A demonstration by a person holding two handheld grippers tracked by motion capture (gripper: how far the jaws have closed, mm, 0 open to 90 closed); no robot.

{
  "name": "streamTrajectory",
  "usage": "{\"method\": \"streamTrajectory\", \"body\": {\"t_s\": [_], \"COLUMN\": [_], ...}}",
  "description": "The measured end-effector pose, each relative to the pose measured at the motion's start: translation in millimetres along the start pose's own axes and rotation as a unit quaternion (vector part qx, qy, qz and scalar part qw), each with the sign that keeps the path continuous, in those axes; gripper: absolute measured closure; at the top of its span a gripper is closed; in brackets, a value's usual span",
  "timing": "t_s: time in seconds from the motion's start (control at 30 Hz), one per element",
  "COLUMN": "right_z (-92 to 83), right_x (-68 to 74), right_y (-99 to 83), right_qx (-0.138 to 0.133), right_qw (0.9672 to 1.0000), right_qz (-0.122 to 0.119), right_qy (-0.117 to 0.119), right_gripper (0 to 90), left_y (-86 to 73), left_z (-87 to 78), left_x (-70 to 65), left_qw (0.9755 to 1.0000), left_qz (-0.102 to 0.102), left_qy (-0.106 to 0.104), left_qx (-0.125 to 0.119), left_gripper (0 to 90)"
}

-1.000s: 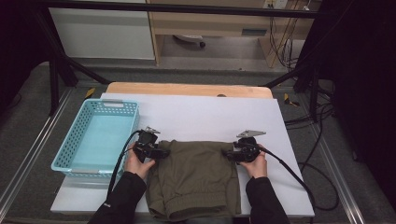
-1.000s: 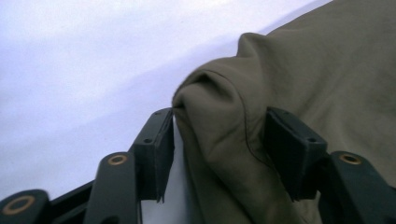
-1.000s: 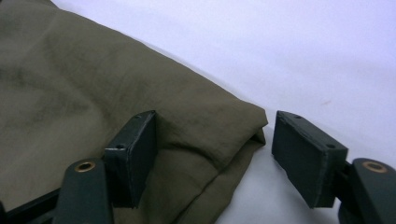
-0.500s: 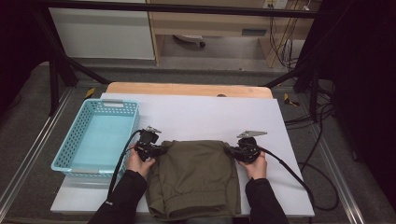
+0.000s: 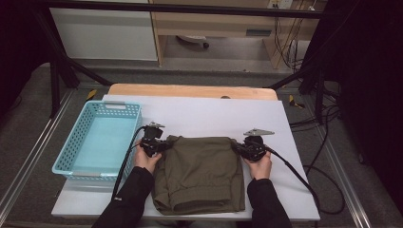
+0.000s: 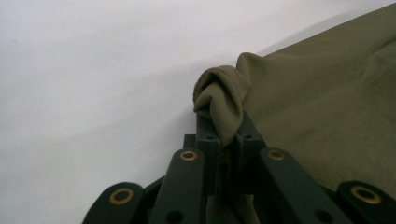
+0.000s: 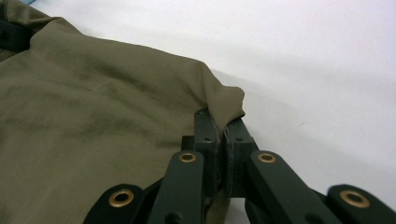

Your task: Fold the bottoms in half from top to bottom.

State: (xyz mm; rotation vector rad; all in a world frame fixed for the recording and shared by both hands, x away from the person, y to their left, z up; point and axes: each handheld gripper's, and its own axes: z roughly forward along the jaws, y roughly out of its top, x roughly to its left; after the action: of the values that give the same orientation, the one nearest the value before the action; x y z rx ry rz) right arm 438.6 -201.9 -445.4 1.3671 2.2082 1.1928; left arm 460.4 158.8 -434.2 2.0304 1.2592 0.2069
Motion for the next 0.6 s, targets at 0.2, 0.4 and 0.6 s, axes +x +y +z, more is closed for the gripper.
{"method": "streamTrajectory", "body": {"t_s": [0.2, 0.4, 0.6], "right_z": [6.0, 3.8, -16.8], "right_x": [-0.8, 0.1, 2.5], "right_y": [-1.5, -2.7, -5.4], "right_qx": [0.000, 0.005, -0.019], "right_qw": [0.9999, 0.9997, 0.9997], "right_qz": [-0.006, -0.012, -0.012], "right_qy": [-0.013, -0.021, -0.005], "right_gripper": [86.6, 82.0, 57.7], "left_y": [4.2, 3.4, -0.6], "left_z": [3.4, -4.3, -25.1], "left_x": [0.7, 0.3, -7.1], "left_qw": [0.9999, 0.9997, 0.9987], "left_qz": [0.012, 0.019, 0.045], "left_qy": [0.006, 0.018, 0.023], "left_qx": [0.003, 0.005, 0.000], "left_gripper": [82.4, 70.9, 42.4]}}
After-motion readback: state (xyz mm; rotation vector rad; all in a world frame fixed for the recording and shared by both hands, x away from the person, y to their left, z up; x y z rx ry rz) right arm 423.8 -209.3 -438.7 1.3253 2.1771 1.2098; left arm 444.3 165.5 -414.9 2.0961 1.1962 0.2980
